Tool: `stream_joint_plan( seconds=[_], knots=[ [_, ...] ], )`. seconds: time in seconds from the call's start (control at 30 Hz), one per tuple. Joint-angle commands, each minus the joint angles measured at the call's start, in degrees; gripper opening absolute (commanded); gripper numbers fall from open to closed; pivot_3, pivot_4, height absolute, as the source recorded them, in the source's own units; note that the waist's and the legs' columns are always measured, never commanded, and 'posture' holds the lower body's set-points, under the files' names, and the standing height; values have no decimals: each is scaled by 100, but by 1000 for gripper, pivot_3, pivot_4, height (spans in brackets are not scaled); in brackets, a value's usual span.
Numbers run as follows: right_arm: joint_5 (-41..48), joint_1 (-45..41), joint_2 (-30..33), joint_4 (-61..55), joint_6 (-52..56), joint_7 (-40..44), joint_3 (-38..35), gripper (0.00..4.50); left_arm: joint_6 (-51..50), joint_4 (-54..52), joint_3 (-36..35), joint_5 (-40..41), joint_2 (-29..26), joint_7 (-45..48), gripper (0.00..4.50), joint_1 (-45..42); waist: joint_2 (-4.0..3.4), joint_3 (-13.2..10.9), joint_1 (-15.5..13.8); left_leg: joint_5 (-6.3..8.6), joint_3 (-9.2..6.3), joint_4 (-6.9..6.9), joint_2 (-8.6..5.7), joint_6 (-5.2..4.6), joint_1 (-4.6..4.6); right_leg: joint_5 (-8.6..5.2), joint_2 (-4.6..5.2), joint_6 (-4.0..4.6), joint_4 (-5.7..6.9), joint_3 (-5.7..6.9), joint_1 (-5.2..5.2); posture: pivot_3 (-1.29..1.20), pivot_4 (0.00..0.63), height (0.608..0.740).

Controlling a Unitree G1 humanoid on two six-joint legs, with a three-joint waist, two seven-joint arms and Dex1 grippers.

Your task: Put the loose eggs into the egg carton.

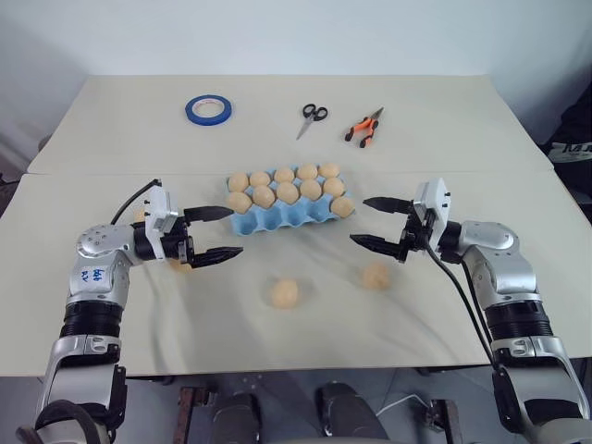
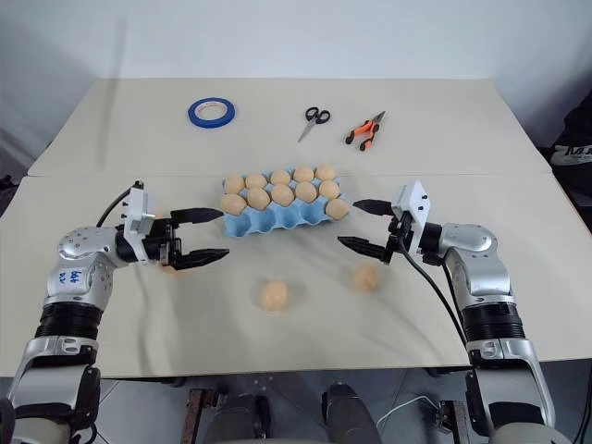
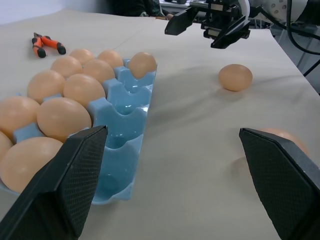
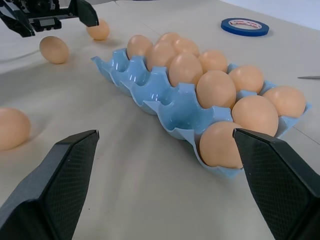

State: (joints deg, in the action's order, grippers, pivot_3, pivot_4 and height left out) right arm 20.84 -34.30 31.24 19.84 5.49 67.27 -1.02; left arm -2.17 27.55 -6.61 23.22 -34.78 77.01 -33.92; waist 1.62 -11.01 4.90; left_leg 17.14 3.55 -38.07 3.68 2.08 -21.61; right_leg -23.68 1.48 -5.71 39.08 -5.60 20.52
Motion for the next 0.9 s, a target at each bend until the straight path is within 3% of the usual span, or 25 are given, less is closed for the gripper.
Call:
stream_joint_plan(
  seconds=[0.03, 0.27, 0.53, 0.73, 0.9],
  knots=[
    [130, 53, 101, -241, 39, -56, -232, 4500, 2, -203, -122, 30, -83, -160, 4482, -60, 0, 0, -1, 0, 0, 0, 0, 0, 0, 0, 0, 0, 0, 0, 0, 0, 150, 740],
    [138, 59, 126, -296, 125, -130, -317, 4500, -478, -344, -308, 337, -55, -365, 4482, -166, 1, -1, -7, 1, -1, 1, 0, -2, 0, 0, 0, 0, -1, 2, 0, 0, 150, 740],
    [155, 63, 215, -527, 315, -328, -440, 4500, -275, -403, -275, 194, -68, -360, 4482, -106, 2, -1, -4, 0, -1, 3, 0, 0, 0, 0, 0, 0, -4, 1, 0, 0, 150, 740],
    [381, 585, 556, -1709, 1283, -990, -766, 4500, -109, -379, -177, 117, -193, -85, 4482, -55, 2, -1, -26, 0, -3, 11, 0, 0, -3, 0, 1, 0, -11, 3, 0, 0, 150, 740],
    [706, 1670, 722, -3197, 2104, -1482, -1055, 4500, -128, -391, -105, 197, -265, 286, 4482, -31, 2, -1, -50, 1, -12, 19, 0, 3, -12, 0, 0, 0, -27, 10, 0, 0, 150, 740]
  ],
)
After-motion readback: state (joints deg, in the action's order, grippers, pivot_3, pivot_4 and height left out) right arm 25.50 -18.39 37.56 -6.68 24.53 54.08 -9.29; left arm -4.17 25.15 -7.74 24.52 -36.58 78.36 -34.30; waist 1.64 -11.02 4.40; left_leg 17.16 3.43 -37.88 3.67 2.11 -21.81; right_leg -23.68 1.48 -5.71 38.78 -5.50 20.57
